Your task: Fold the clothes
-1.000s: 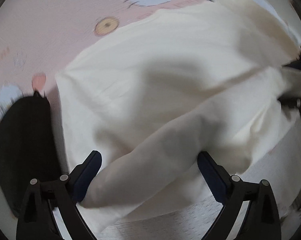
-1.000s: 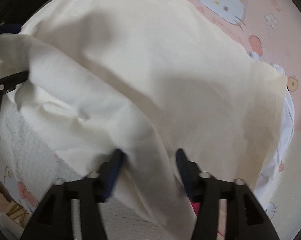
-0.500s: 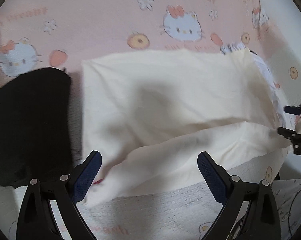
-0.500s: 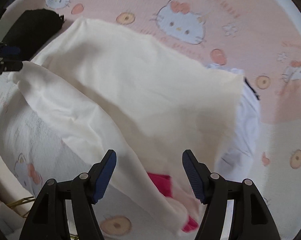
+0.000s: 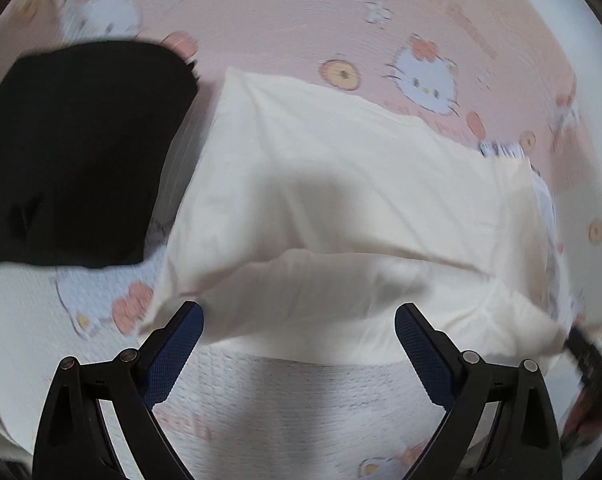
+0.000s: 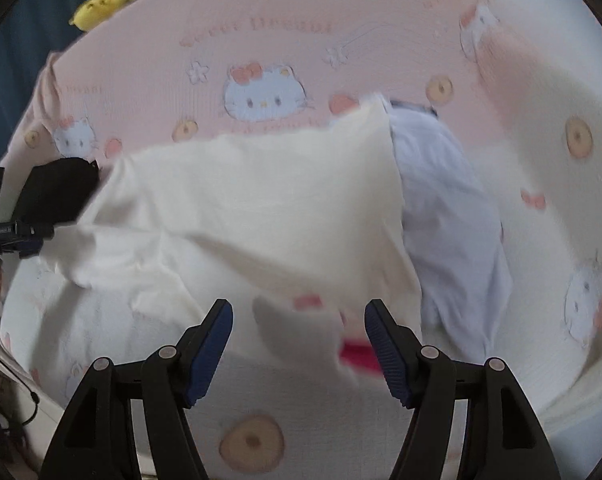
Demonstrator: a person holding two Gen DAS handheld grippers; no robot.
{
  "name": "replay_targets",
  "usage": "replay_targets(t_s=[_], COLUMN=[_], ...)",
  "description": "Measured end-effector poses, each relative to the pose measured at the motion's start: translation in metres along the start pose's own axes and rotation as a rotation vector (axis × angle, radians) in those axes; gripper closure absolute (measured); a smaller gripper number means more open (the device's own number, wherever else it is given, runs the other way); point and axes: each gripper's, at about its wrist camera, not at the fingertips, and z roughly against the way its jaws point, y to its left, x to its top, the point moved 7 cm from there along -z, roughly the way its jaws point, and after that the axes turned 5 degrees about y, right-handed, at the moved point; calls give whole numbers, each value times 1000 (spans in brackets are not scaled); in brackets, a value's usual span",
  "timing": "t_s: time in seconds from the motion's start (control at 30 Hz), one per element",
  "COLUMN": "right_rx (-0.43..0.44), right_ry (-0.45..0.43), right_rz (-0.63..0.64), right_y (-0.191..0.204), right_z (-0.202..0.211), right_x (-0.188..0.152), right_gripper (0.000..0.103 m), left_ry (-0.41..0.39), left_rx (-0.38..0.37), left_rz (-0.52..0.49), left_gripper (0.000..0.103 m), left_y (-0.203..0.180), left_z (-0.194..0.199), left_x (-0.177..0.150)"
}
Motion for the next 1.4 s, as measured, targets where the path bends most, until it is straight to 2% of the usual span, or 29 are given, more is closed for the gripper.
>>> replay_targets(t_s=[0.07, 0.2, 0.27, 0.47, 0.5, 0.53, 0.57, 0.6, 0.7, 0.73, 0.8, 0.97, 1.13, 1.2, 1.33, 1.4], right_rx=[-7, -107, -58, -27, -12, 3, 10, 5, -50, -72, -97, -134, -210, -204, -167, -153], right_ry=[17, 30, 42, 25, 23, 21, 22, 26, 50, 66, 98, 183, 214, 215, 204, 199], right_rz=[79, 135, 122, 13, -3, -17, -26, -33, -32, -33, -46, -108, -43, -83, -172, -206], right_y=[4, -7, -9, -34, -36, -38, -40, -41, -41, -43, -46, -54, -46, -50, -61, -65], right_z=[-1, -20, -24, -31, -33, -35, -36, -38, -49, -56, -69, -103, -118, -120, -121, -121], right_x=[-5, -5, -12, -16, -13, -11, -8, -6, 6, 12, 21, 29, 31, 32, 32, 32], right_gripper=[35, 35, 35, 35, 38, 52, 58, 64, 75, 78, 82, 82, 82, 82, 83, 83], left_ry=[10, -16, -24, -65, -68, -70, -69, -65, -68, -67, -50, 19, 37, 27, -1, -13], left_rx=[-5, 27, 41, 80, 91, 103, 117, 124, 176, 206, 235, 203, 150, 132, 147, 147], left_rz=[29, 45, 49, 10, -4, -18, -35, -53, -115, -134, -143, -82, -43, -20, 23, 61], left_gripper=[5, 5, 5, 9, 10, 17, 23, 24, 32, 41, 43, 43, 42, 42, 49, 50], left_y=[5, 11, 13, 8, 6, 4, 2, 0, -4, -4, -2, 13, 27, 33, 38, 40], left_z=[0, 5, 5, -5, -6, -8, -9, -11, -16, -18, -23, -41, -52, -52, -50, -49], left_x=[-3, -5, -6, -10, -11, -12, -13, -12, -10, -8, -4, 3, -1, -1, 2, 2])
